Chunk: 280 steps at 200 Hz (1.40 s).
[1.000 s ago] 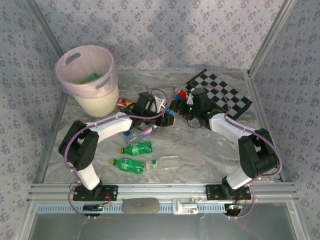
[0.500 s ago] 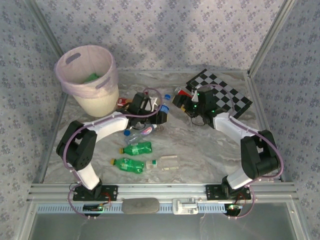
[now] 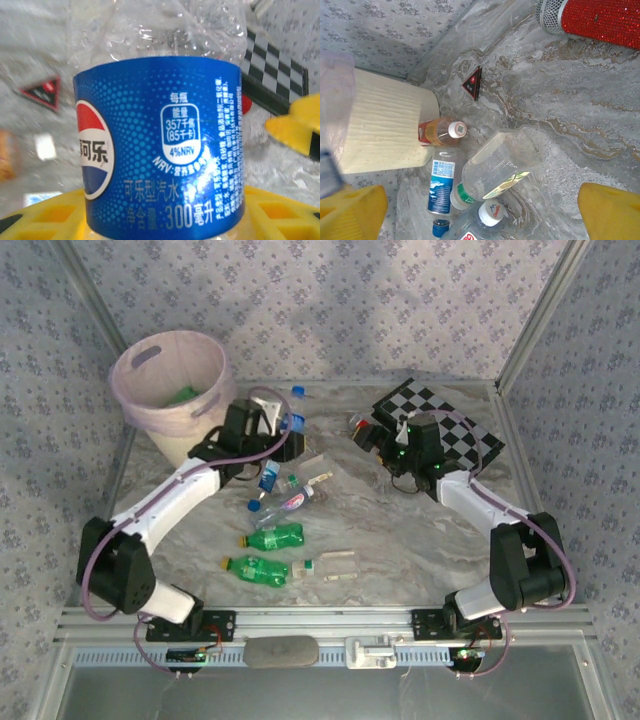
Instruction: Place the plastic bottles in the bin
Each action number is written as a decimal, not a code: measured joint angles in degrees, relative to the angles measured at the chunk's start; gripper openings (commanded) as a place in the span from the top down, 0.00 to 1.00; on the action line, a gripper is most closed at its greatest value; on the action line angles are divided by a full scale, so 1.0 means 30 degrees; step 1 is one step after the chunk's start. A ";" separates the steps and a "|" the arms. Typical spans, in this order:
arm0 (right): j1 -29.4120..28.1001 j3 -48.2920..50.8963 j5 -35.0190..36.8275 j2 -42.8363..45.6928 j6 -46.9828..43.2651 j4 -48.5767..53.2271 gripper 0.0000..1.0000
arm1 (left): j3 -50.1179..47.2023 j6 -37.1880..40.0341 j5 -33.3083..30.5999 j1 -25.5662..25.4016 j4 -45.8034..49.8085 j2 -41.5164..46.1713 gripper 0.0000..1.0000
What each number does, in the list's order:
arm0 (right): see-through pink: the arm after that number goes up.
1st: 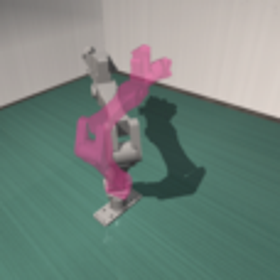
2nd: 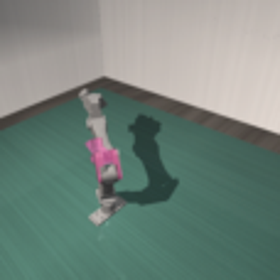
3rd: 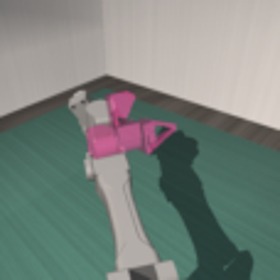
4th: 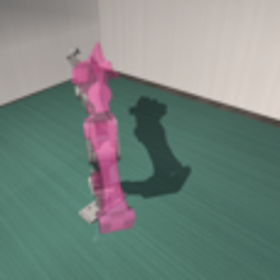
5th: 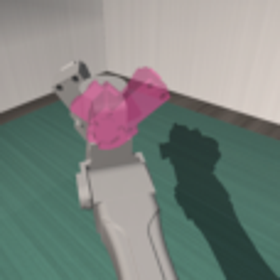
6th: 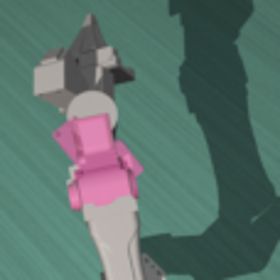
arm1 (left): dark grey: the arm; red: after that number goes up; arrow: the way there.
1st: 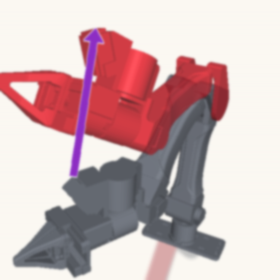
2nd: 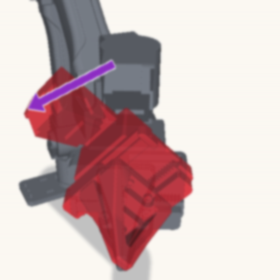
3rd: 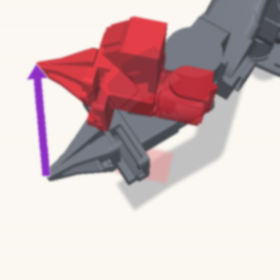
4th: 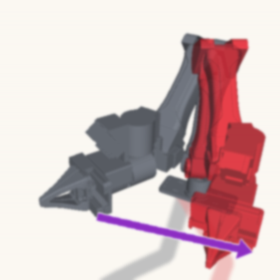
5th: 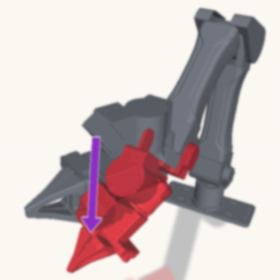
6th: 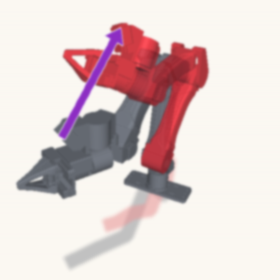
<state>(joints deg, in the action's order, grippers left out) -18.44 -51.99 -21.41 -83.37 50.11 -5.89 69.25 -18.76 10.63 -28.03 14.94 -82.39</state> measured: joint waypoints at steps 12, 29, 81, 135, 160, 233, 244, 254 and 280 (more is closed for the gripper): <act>-0.0160 0.0007 0.0036 -0.0073 0.0000 -0.0058 0.01 | 0.0685 0.0525 -0.0488 0.0444 0.0393 0.0627 0.53; -0.0401 0.0007 0.0066 -0.0226 -0.0007 -0.0138 0.01 | 0.1421 0.1100 -0.1151 0.1188 0.0772 0.1443 0.52; -0.0656 0.0007 0.0022 -0.0896 0.0000 -0.0160 0.01 | 0.3432 0.2317 -0.3104 0.4284 0.1996 0.2973 0.50; -0.0656 0.0007 -0.0160 -0.0933 -0.0015 -0.0124 0.01 | 0.5362 0.2601 -0.3840 0.8473 0.3381 0.2616 0.49; -0.0648 0.0000 -0.0160 -0.0925 -0.0124 0.0066 0.01 | 0.5974 0.2528 -0.3781 0.9814 0.3781 0.1851 0.48; -0.0641 0.0000 -0.0117 -0.0619 -0.0619 0.0867 0.01 | 0.7657 0.2506 -0.3264 1.0739 0.6054 -0.1617 0.46; -0.0634 0.0000 -0.0066 -0.0481 -0.0721 0.1042 0.01 | 0.7978 0.2535 -0.3257 1.0841 0.6091 -0.2040 0.45; -0.0634 0.0000 0.0007 -0.0335 -0.0823 0.1195 0.01 | 0.8240 0.2521 -0.3198 1.0892 0.6142 -0.2302 0.44; -0.0634 0.0000 0.0226 0.0022 -0.1086 0.1501 0.01 | 0.8531 0.2455 -0.2973 1.0994 0.6222 -0.2579 0.30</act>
<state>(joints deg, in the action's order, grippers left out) -20.34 -51.99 -20.73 -83.31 46.85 -1.39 94.85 -11.40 1.72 4.95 33.61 -90.13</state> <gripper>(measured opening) 0.990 0.623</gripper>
